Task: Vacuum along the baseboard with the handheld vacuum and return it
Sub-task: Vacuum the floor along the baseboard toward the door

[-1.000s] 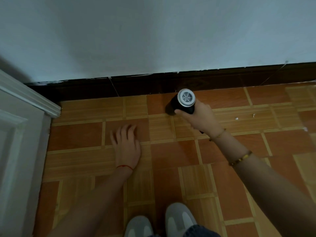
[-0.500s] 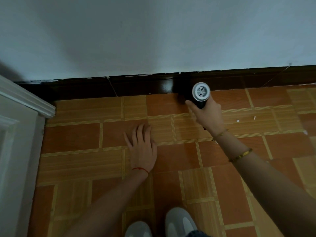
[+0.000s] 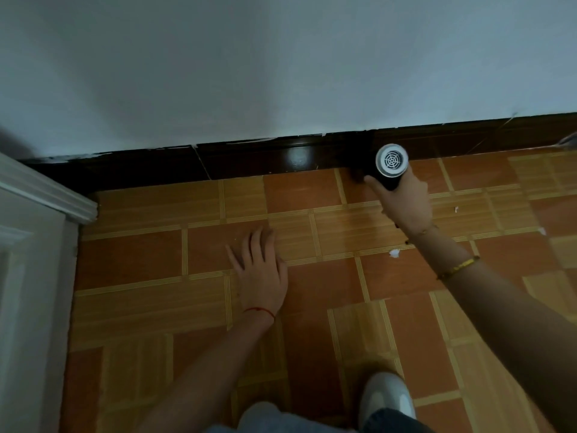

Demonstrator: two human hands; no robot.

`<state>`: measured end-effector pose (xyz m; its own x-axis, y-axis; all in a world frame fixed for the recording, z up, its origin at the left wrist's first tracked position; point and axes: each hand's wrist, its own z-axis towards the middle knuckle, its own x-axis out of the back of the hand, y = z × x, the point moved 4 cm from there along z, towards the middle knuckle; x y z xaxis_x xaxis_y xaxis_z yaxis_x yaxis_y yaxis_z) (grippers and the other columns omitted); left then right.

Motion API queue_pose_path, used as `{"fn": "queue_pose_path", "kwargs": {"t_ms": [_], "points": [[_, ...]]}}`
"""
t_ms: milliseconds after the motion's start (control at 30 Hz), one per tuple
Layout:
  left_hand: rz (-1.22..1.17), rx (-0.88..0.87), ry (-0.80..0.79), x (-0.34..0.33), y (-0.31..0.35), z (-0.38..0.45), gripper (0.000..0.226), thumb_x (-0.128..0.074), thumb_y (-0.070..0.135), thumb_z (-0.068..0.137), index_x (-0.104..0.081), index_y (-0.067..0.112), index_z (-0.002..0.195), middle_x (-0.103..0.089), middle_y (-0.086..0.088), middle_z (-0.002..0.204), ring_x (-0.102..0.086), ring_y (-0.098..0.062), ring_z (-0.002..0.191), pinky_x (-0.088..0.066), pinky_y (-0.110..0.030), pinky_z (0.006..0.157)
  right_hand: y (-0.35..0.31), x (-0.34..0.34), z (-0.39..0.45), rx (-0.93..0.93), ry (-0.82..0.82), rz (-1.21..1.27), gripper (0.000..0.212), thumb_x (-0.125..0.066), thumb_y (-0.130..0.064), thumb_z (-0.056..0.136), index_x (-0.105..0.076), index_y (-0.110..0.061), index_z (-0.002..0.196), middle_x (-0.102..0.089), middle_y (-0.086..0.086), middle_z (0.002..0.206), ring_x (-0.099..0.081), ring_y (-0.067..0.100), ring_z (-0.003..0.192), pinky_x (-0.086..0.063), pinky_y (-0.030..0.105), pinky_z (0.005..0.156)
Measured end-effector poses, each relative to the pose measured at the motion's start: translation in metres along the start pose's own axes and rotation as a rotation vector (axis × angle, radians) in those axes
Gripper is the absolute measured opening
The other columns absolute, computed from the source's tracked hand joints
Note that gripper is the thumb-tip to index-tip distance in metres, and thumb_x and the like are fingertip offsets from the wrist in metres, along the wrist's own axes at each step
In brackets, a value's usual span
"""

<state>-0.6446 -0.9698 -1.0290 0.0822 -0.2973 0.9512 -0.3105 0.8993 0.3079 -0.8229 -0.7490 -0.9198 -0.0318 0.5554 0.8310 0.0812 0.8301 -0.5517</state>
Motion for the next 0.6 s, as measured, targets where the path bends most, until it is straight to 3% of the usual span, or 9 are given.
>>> {"fn": "queue_pose_path", "kwargs": {"t_ms": [100,233,400,600], "points": [[0.011,0.005,0.004,0.001,0.002,0.0,0.052,-0.033,0.033,0.097,-0.043,0.018,0.146,-0.042,-0.009,0.15,-0.032,-0.03,0.144,-0.013,-0.067,0.118,-0.002,-0.002,0.003,0.058,-0.083,-0.021,0.081,-0.056,-0.074,0.073,-0.043,-0.023,0.135,-0.071,0.005,0.11,-0.072,0.029,0.079,-0.06,0.045,0.07],[0.033,0.003,0.011,0.0,0.002,0.0,0.051,-0.039,0.032,0.097,-0.043,0.018,0.146,-0.041,-0.009,0.15,-0.032,-0.03,0.144,-0.013,-0.067,0.117,-0.005,-0.004,0.009,0.11,-0.214,-0.033,0.062,-0.065,-0.057,0.082,-0.049,-0.022,0.13,-0.069,-0.001,0.099,-0.067,0.013,0.056,-0.057,0.026,0.054],[0.029,0.002,0.029,0.0,0.003,0.0,0.051,-0.036,0.031,0.096,-0.047,0.016,0.143,-0.045,-0.01,0.148,-0.033,-0.031,0.143,-0.015,-0.067,0.117,0.017,0.022,0.021,0.044,-0.078,-0.073,0.08,-0.056,-0.074,0.074,-0.046,-0.022,0.134,-0.072,0.008,0.108,-0.071,0.033,0.082,-0.059,0.049,0.075],[0.068,-0.001,0.051,-0.001,0.004,0.0,0.051,-0.036,0.03,0.096,-0.047,0.015,0.143,-0.045,-0.011,0.147,-0.035,-0.031,0.142,-0.013,-0.066,0.118,0.019,0.016,0.018,0.163,-0.271,-0.045,0.069,-0.064,-0.062,0.079,-0.047,-0.023,0.134,-0.071,0.003,0.104,-0.07,0.028,0.087,-0.059,0.046,0.08]]}}
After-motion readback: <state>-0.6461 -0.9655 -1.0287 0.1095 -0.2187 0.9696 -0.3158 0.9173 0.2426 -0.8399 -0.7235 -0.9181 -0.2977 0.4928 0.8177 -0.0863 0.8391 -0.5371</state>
